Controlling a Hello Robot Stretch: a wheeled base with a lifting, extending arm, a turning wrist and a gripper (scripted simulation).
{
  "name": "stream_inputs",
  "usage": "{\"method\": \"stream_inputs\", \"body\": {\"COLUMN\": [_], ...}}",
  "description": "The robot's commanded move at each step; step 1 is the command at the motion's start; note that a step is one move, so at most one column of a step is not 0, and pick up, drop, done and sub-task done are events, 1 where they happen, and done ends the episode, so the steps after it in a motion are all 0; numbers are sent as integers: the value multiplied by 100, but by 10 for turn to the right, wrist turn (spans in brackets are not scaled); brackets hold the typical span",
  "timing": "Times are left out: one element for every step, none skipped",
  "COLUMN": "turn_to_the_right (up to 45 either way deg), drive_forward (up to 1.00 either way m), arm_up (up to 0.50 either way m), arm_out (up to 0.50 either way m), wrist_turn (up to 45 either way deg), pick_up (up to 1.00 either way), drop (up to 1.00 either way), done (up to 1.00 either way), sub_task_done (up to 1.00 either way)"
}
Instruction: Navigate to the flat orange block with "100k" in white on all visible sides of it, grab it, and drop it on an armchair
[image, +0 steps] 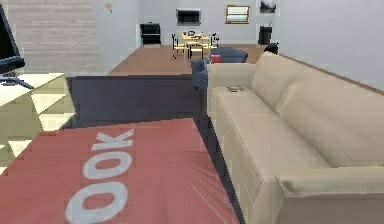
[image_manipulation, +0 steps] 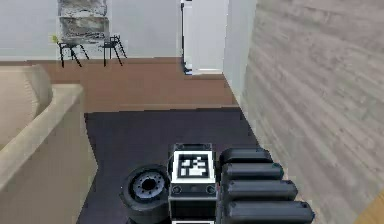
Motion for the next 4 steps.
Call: {"method": "stream_inputs", "body": {"turn_to_the_right": [0, -30, 0, 0], "drive_forward": [100, 0, 100, 100], "arm_up": [0, 0, 0, 0], "arm_out": [0, 0, 0, 0], "wrist_turn": [0, 0, 0, 0], "pick_up": [0, 0, 0, 0], "drop": [0, 0, 0, 0], "done": [0, 0, 0, 0], "sub_task_done": [0, 0, 0, 0]}}
